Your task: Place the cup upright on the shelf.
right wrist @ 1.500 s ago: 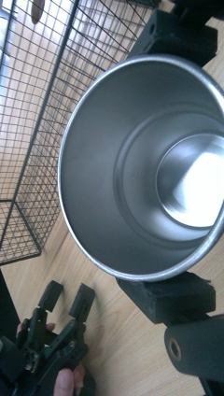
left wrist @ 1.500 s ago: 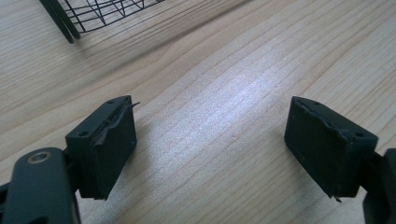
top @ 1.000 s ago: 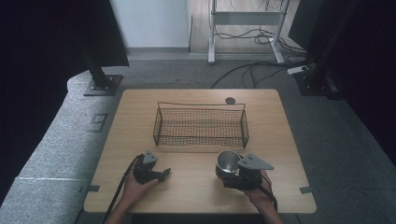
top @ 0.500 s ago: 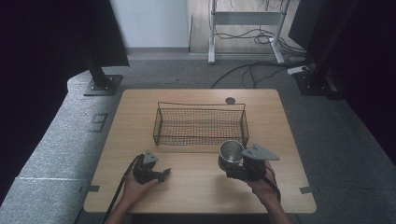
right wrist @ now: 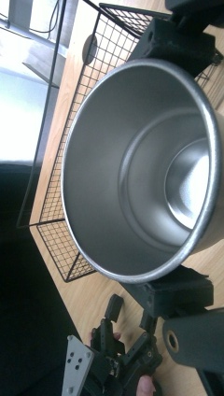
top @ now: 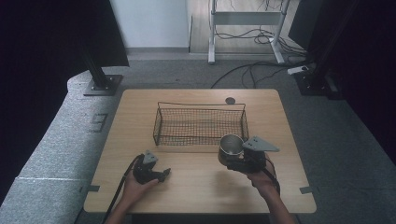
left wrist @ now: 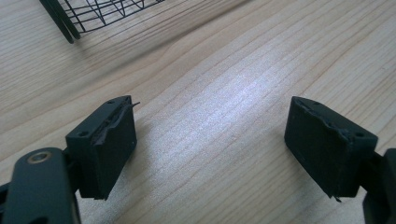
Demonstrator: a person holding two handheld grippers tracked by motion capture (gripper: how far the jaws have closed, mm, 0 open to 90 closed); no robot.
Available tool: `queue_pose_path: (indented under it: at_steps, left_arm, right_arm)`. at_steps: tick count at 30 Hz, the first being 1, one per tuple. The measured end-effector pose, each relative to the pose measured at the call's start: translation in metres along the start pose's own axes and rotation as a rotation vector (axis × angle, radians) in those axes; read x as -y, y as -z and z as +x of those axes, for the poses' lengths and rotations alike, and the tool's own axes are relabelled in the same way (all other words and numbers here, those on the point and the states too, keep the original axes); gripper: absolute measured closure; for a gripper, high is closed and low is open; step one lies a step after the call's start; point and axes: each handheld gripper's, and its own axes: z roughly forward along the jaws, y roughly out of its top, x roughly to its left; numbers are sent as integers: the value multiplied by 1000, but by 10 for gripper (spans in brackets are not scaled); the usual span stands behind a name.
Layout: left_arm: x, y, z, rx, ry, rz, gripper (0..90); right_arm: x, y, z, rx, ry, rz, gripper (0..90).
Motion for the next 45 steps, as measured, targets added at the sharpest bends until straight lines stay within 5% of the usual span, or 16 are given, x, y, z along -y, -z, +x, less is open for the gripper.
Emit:
queue_pose_path:
  at_steps: [19,45]
  left_arm:
    - [0,0,0,0,-1,0,167]
    - [0,0,0,0,-1,1,167]
  right_arm:
    - [-18,-8,-12,30,-3,-6,181]
    - [-41,-42,-37,40,-34,-1,181]
